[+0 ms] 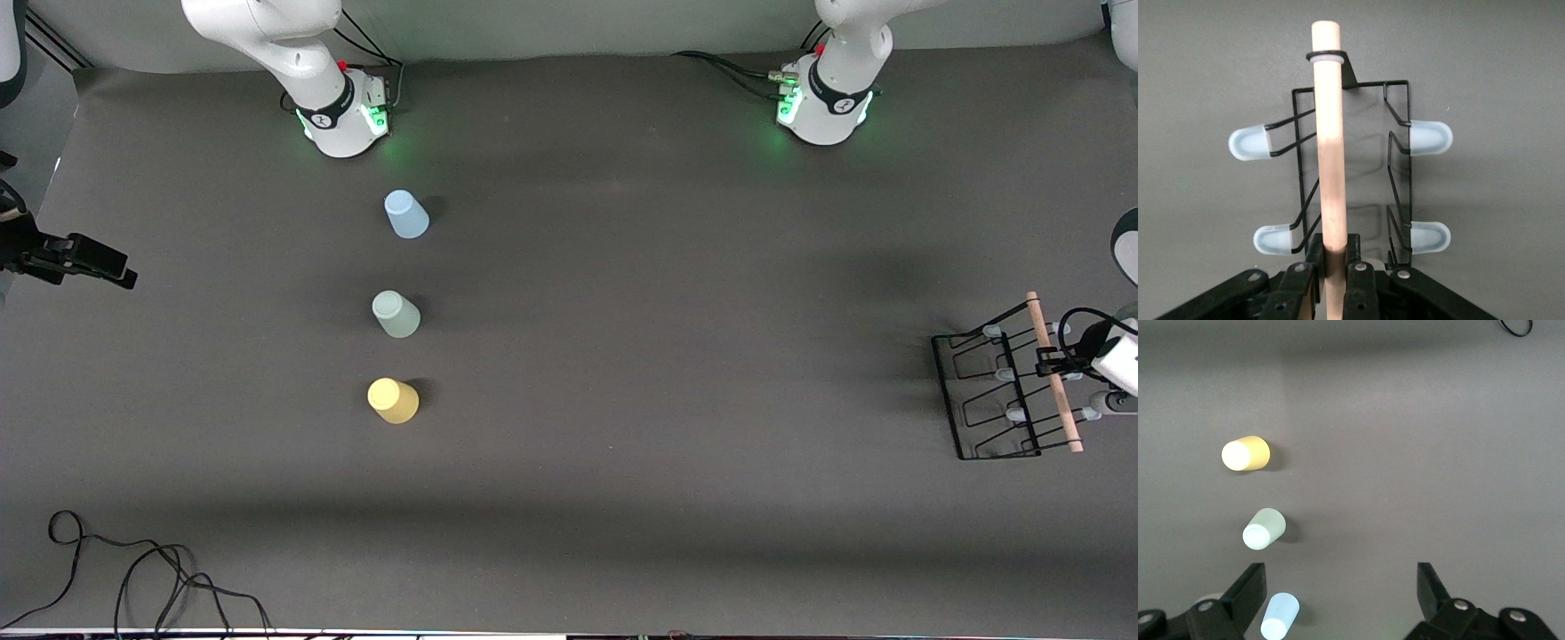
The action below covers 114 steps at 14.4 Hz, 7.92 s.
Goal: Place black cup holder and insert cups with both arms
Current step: 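Grasp the dowel with the left gripper and lift the rack toward the table center, then lower the rack, open the left gripper while the right gripper reaches the cups, then grasp the pale green cup with the right gripper, then carry the green cup with the right gripper over a rack peg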
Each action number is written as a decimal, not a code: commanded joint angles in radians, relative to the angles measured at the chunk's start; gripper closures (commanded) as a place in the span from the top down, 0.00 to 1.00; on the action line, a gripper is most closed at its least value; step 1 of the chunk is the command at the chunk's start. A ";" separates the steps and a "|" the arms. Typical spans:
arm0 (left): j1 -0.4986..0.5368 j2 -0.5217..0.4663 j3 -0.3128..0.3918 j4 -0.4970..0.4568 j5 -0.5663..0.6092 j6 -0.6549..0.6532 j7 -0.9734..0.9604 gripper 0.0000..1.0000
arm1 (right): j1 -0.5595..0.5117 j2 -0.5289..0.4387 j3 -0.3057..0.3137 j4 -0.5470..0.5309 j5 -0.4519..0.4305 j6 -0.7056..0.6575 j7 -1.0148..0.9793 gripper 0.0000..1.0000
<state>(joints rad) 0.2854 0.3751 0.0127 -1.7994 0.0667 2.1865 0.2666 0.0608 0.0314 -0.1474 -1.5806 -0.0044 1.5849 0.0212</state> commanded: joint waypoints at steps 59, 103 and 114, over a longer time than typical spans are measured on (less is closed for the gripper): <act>-0.437 -0.481 -0.043 -0.037 0.007 -0.484 -0.550 1.00 | 0.249 -0.079 0.006 -0.429 0.055 0.285 0.342 1.00; -0.410 -0.515 0.075 -0.060 -0.061 -0.439 -0.389 1.00 | 0.666 -0.009 0.011 -0.569 0.170 0.607 0.920 0.00; -0.419 -0.496 0.072 -0.046 -0.062 -0.432 -0.391 1.00 | 0.807 0.146 0.011 -0.475 0.158 0.653 1.074 0.00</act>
<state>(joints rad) -0.1279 -0.1255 0.0809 -1.8521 0.0149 1.7399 -0.1284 0.8508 0.1474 -0.1258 -2.0838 0.1536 2.2369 1.0692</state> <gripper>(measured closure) 0.000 0.339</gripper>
